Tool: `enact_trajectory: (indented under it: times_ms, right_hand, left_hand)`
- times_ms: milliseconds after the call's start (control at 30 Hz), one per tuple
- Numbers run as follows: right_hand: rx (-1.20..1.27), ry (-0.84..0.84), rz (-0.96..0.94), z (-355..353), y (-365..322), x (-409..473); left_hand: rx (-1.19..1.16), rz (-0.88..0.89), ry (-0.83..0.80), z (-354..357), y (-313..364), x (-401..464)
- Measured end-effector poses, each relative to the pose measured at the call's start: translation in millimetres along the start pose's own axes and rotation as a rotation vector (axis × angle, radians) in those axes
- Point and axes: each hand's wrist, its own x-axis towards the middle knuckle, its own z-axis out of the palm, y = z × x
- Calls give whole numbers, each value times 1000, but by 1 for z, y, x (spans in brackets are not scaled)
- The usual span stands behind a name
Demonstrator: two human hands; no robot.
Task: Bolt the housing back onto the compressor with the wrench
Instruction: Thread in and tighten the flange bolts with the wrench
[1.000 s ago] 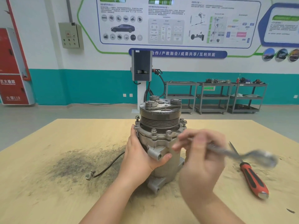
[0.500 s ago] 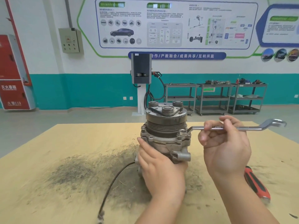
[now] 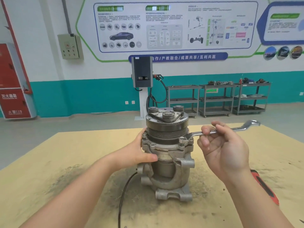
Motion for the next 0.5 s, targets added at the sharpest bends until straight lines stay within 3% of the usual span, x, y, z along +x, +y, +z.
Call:
enact_trajectory:
  times_ms: [100,233,500]
  right_hand:
    - [-69,23,-126,-1,9,0]
    - [-212,-70,-334,4,10,-7]
    - [-242,-14,-335,6,8,-15]
  left_hand:
    - [-99,54,15,9,-11,10]
    - [-175,56,70,16,-19,6]
    - [-316,5,226,34,-27,-12]
